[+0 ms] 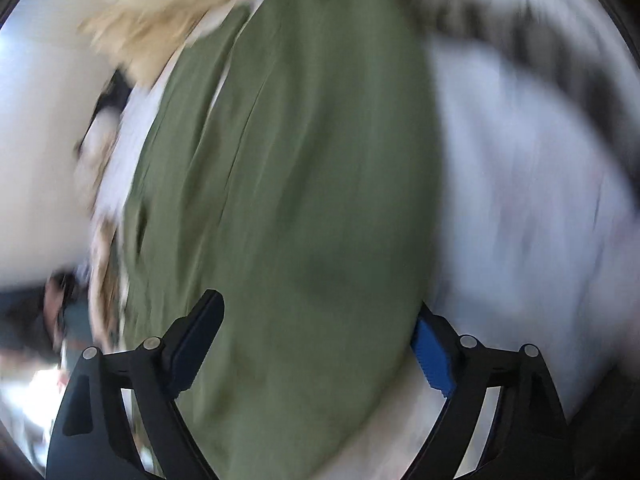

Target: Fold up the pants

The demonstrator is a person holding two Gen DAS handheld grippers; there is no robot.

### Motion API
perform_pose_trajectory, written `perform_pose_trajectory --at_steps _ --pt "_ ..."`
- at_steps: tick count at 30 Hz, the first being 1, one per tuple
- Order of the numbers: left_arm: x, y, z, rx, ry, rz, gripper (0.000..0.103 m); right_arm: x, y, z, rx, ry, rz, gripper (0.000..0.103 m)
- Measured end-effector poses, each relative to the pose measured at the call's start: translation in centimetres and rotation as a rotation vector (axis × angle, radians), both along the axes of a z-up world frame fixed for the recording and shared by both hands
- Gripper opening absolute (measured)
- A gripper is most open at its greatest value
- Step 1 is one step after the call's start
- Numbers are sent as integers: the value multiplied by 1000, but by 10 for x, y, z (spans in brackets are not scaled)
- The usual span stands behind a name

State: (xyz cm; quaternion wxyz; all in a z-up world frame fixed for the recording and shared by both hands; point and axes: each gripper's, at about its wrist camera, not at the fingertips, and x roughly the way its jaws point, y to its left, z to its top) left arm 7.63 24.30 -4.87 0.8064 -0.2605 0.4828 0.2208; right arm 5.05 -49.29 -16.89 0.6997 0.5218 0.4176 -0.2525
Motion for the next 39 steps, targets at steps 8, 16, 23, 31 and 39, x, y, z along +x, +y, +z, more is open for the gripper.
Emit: perform_pose_trajectory --at_steps 8,16,23,31,39 --pt "2 -3 4 58 2 -25 4 47 -76 18 -146 42 -5 17" --pt "-2 11 -11 32 54 13 4 55 -122 25 -269 231 2 21" --pt "2 9 -12 47 88 17 4 41 -139 79 -341 67 -18 0" --pt "27 15 -3 9 148 -35 4 56 -129 168 -402 -210 12 0" --pt "121 -2 46 297 136 -226 5 181 -116 172 -480 -137 232 0"
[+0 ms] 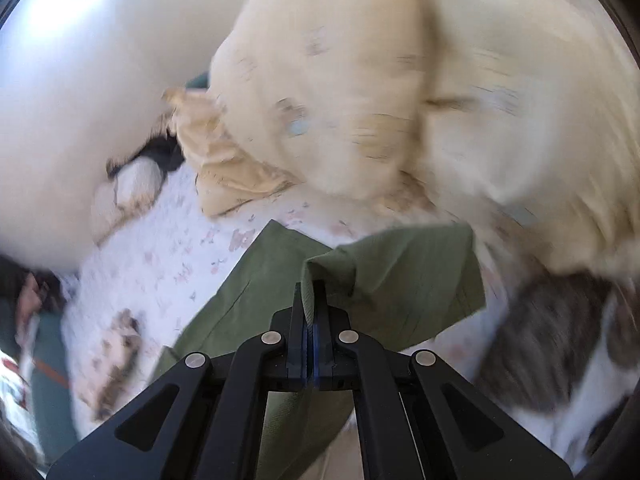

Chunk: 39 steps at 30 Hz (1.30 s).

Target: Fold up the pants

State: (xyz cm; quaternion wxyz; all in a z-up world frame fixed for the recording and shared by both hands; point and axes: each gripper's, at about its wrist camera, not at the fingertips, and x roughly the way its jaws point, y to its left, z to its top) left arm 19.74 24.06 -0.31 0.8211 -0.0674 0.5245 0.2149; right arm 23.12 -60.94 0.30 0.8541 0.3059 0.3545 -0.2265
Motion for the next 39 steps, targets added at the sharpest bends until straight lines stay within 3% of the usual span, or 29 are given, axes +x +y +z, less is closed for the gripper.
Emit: perform_pose_trajectory --at_steps 3,8,12,16,18,19,20,22,23,25,28,31,34,35,36,39 --pt "53 -6 -10 82 40 -66 5 51 3 -12 -50 54 48 0" --pt "124 -1 -34 151 108 -75 5 164 30 -32 -172 155 177 0" --pt "171 -3 -64 223 137 -85 5 225 54 -66 -262 250 242 0" --pt "193 -3 -81 218 138 -70 9 258 71 -97 -326 381 356 1" --pt "199 -2 -87 201 130 -89 18 263 71 -105 -327 421 394 8" --pt "200 -1 -88 204 129 -85 41 260 69 -106 -331 425 412 22" --pt "198 2 -89 203 124 -77 66 256 65 -104 -341 420 421 46" --pt "192 1 -83 231 80 -71 79 244 52 -96 -332 392 424 62" --pt "186 0 -79 259 48 -65 84 234 44 -88 -325 364 431 62" --pt "173 -5 -72 299 0 -55 85 217 30 -80 -334 350 427 62" --pt "145 -30 -52 364 -148 -89 85 186 2 -81 -324 349 408 62" --pt "123 -67 -39 381 -275 -193 85 156 -25 -96 -286 398 385 62" --pt "123 -83 -51 206 -226 -202 85 139 -39 -109 -292 424 379 62" --pt "125 -87 -56 181 -206 -208 85 135 -42 -113 -268 416 374 62" --pt "130 -94 -66 164 -166 -225 85 133 -45 -118 -235 408 369 62" --pt "148 -106 -103 230 -44 -242 83 132 -51 -134 -114 352 331 61"
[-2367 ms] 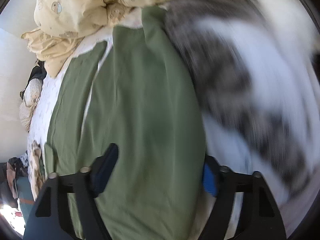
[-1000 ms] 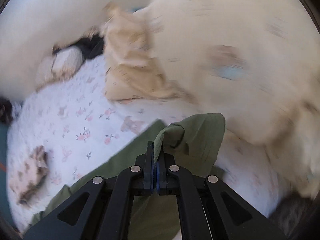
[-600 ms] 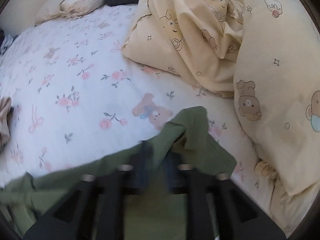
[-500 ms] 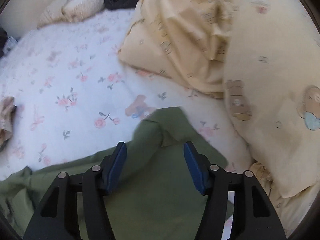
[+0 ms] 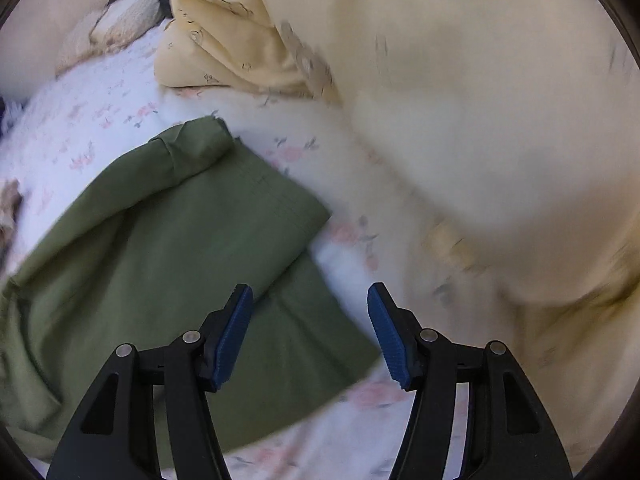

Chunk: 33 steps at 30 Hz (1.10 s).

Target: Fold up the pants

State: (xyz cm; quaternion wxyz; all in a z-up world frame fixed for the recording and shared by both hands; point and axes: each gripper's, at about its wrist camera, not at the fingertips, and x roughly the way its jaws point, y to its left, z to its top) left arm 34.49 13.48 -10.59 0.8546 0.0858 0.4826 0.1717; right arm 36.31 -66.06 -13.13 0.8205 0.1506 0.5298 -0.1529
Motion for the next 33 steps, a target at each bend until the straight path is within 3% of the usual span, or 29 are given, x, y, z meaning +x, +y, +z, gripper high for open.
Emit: perform_pose_trajectory --at_steps 2,3,5,7,11,15,17,18,20,23,27,28,30,33 --pt "14 9 -26 33 92 60 81 1 0 -12 47 -14 -27 61" --pt "21 21 -43 -4 169 110 77 2 2 -19 74 -16 -32 61" --pt "27 35 -50 -107 201 163 71 4 6 -26 122 -28 -42 61" --pt "25 33 -40 -91 172 156 70 4 9 -30 148 -57 -58 61" --pt "16 16 -8 -84 100 67 71 4 17 -23 12 -88 -90 54" --pt "-14 -1 29 -146 45 1 71 -2 10 -28 77 -94 -123 54" --pt "-42 -9 47 -165 14 -51 72 -4 15 -27 74 -111 -98 44" --pt "-58 -10 54 -165 4 -68 74 -8 19 -20 21 -138 -100 38" --pt "-70 -10 65 -150 -11 -60 79 -17 24 -7 -70 -216 -132 39" --pt "-90 -4 72 -142 -77 28 87 -10 17 -32 107 -135 -150 41" --pt "-92 11 60 -168 -82 108 87 -13 18 -35 188 -175 -152 43" --pt "-94 13 57 -176 -84 117 87 -12 20 -34 173 -168 -138 40" --pt "-94 18 51 -170 -80 133 87 -8 24 -29 136 -167 -80 5" --pt "-94 21 51 -166 -80 135 87 -9 33 -8 44 -189 -29 1"
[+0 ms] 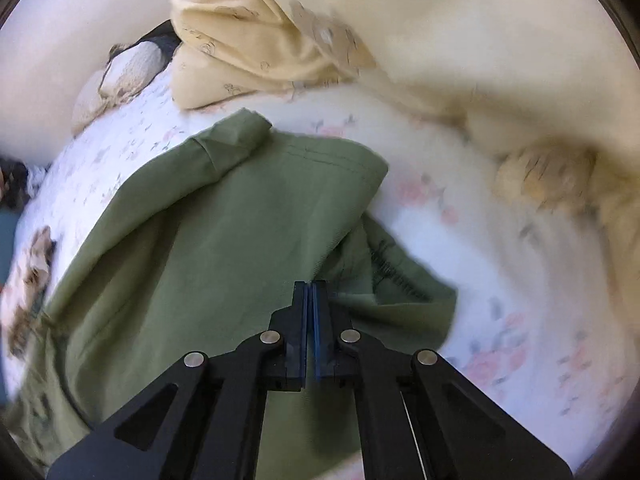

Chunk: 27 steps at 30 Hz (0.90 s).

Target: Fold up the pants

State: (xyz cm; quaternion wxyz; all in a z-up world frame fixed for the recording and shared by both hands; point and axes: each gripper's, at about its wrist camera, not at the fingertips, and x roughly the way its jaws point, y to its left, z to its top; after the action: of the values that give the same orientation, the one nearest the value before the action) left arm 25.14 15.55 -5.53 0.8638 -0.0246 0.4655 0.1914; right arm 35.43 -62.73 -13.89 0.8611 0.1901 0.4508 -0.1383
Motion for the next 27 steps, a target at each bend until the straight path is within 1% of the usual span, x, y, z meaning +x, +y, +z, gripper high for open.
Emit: perform_pose_trajectory --at_steps 2,3,4,6,7,9,10,12,13,15,16,18,20,22,23,25,26,27 --pt "-2 1 3 -1 -14 -1 87 -8 3 15 -26 -31 12 1" --pt "0 1 3 -12 -12 3 87 -18 4 27 -20 -68 -1 1" --pt "1 2 3 -27 -10 5 87 -25 4 33 -12 -84 -15 1" --pt "4 4 1 -80 -2 13 87 -53 -3 47 31 -133 -77 1" --pt "5 5 1 -99 2 16 87 -61 -4 47 38 -135 -103 1" --pt "8 6 0 -135 12 25 87 -75 -6 30 51 -54 -145 1" --pt "9 7 0 -147 14 27 87 -79 -7 22 53 -32 -162 1" --pt "8 9 3 -164 6 30 87 -81 -7 13 46 -14 -160 1" --pt "7 10 4 -168 0 30 87 -81 -8 11 66 -16 -148 1" --pt "5 13 5 -171 1 31 87 -75 -11 13 57 -17 -145 4" --pt "5 15 4 -173 4 33 87 -74 -13 14 63 -16 -147 11" --pt "3 20 2 -183 15 49 87 -69 -23 18 119 -10 -141 21" --pt "1 25 0 -194 23 65 87 -70 -34 25 138 -15 -166 39" --pt "0 30 -2 -203 27 81 87 -77 -44 30 166 -38 -199 42" --pt "1 30 -3 -204 28 84 87 -79 -50 30 207 -48 -216 43" --pt "1 30 -5 -198 34 82 87 -83 -55 23 318 -47 -214 43" --pt "2 29 -5 -195 36 79 87 -83 -54 21 337 -46 -209 43" --pt "2 27 -6 -189 39 73 87 -83 -51 23 321 -58 -198 43"
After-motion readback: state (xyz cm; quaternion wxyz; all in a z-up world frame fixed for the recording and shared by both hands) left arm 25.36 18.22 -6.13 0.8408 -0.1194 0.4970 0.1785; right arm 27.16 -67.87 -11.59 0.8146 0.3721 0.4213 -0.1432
